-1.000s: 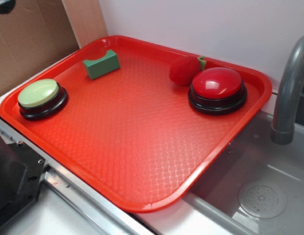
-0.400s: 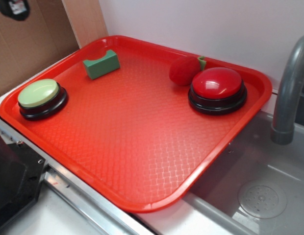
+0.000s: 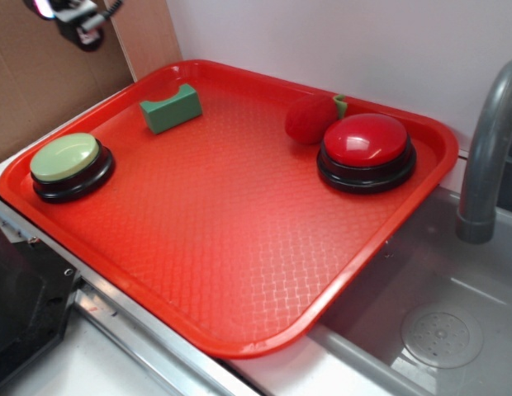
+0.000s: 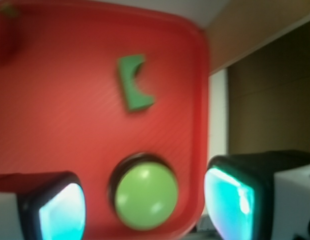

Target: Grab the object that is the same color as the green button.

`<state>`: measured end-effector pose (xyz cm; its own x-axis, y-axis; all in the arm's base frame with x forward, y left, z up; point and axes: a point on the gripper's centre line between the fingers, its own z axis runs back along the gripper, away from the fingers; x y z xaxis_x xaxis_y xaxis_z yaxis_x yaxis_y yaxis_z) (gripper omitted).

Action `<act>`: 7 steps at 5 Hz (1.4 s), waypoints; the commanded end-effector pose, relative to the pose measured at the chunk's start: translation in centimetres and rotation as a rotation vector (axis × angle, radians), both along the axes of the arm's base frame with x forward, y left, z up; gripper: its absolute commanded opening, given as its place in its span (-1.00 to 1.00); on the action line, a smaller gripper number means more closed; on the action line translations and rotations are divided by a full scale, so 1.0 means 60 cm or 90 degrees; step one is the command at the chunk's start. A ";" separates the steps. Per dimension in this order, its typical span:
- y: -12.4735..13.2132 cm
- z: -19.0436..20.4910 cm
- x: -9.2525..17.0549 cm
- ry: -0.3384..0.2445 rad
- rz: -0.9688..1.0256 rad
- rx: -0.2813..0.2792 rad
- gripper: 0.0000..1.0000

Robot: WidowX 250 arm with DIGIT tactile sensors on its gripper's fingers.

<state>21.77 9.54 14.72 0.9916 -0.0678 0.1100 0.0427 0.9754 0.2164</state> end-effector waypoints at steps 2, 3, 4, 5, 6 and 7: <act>0.034 -0.121 0.107 -0.071 0.055 0.012 1.00; 0.028 -0.170 0.131 -0.061 0.048 -0.013 1.00; 0.023 -0.162 0.134 -0.049 0.035 0.006 1.00; 0.019 -0.165 0.134 -0.055 0.052 0.030 0.09; 0.018 -0.165 0.135 -0.050 0.042 0.033 -1.00; 0.018 -0.165 0.134 -0.044 0.046 0.029 -1.00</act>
<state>28.67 10.25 3.03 0.9922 0.0019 0.1246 -0.0334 0.9672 0.2516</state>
